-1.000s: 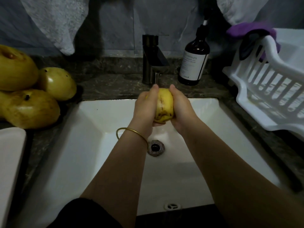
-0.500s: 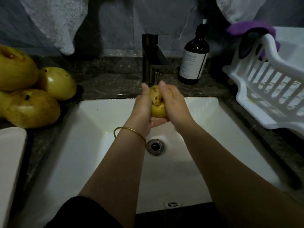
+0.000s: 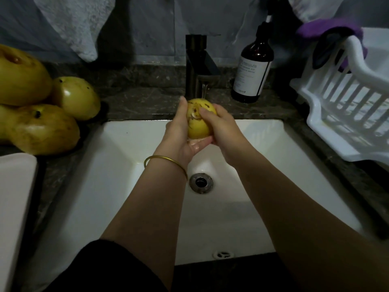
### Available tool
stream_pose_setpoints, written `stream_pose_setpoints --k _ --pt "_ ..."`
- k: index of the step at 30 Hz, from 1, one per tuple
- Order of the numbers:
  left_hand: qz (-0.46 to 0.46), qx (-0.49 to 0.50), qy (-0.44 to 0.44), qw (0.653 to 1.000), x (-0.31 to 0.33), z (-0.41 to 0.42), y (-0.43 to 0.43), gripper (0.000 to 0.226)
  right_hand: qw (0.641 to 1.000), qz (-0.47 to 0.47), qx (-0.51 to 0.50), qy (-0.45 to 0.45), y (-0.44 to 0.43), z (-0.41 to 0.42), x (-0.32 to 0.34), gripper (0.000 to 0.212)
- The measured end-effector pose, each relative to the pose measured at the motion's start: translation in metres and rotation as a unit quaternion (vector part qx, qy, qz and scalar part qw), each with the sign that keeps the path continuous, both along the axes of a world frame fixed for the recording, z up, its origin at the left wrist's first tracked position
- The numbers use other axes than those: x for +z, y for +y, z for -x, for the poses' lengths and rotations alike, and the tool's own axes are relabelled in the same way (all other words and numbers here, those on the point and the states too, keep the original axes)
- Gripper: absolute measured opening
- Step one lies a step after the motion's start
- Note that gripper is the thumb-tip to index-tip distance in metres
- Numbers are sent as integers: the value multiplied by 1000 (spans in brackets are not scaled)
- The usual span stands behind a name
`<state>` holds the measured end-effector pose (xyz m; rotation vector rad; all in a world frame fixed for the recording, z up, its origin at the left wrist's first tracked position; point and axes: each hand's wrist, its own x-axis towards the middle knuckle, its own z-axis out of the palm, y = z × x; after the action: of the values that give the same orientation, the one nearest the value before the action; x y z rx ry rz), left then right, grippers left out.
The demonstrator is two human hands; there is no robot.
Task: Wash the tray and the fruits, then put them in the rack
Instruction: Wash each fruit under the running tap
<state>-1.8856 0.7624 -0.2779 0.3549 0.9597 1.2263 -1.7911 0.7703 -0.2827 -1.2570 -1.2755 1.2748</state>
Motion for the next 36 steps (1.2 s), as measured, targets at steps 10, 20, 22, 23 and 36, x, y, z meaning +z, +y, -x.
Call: stream_pose_setpoints --k 10,20,22,23,36 --pt "-40 -13 -16 999 -5 -4 6 54 994 36 -26 98 2 -10 3 48" --pt "-49 0 2 999 -5 -1 6 51 996 40 -17 76 4 -6 4 58" --pt "-44 6 5 999 -4 -2 5 50 996 36 -11 77 4 -6 3 56" --pt "-42 7 6 999 -4 -1 5 50 996 34 -8 77 3 -5 2 53" --pt "-32 17 11 999 0 -4 1 51 996 25 -6 86 1 -6 4 55"
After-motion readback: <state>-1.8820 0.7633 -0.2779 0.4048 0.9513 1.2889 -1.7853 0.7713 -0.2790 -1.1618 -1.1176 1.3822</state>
